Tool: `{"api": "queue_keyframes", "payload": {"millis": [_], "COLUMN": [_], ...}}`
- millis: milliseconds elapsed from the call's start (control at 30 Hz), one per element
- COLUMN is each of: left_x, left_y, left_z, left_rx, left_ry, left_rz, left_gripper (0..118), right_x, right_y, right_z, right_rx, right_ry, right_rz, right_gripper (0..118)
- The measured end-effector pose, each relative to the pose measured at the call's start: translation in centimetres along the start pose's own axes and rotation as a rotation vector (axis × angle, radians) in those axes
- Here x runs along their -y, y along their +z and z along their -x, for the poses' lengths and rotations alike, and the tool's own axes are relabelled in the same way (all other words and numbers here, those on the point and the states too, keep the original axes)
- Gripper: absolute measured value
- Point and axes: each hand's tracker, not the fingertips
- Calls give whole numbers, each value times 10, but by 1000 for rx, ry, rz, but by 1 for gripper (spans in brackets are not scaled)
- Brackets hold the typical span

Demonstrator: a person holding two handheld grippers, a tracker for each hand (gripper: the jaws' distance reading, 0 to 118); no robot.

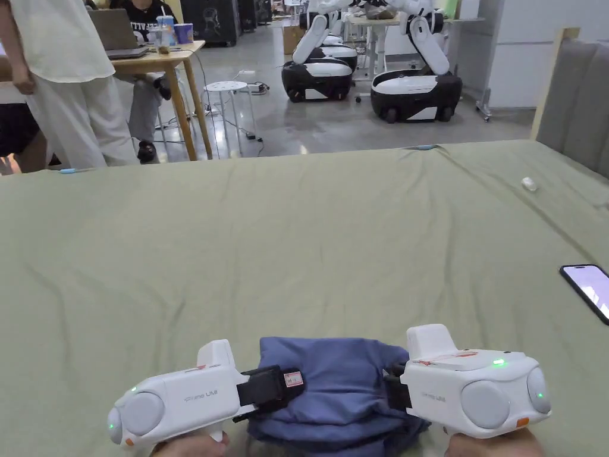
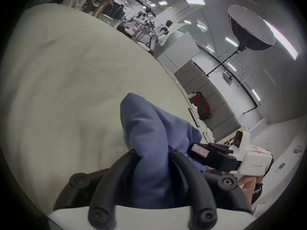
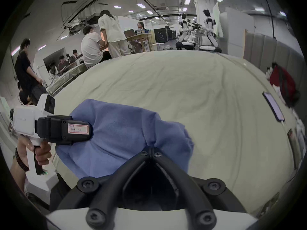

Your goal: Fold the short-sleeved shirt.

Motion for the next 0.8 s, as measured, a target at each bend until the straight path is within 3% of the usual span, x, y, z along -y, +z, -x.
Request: {"api": "queue_keyframes", "payload": {"millis": [267,467,600,667,800], "left_x": [-44,-80,-93,-98,-108], "left_y": [92,189,250,277,313], "left_z": [103,195,240,263,297], "left_rx": [-55,-108,-182,-203,-288], "left_ry": [16,41,52,36,112], "left_rz": [-69,-105,-138,-157,-216], "left_gripper": [20,20,20,20,20], "right_x": [-37,-47,-49,-48,-46], "right_y": [-20,-51,-74,-91,-101], "right_z": [88,139,171,177,196], "right_rx": [56,30,96,48,63], "right_ry": [151,165,277,260,294], "right_rz": [-81,-94,-117,-109,-83], "right_gripper": [0,0,0,0,0]}}
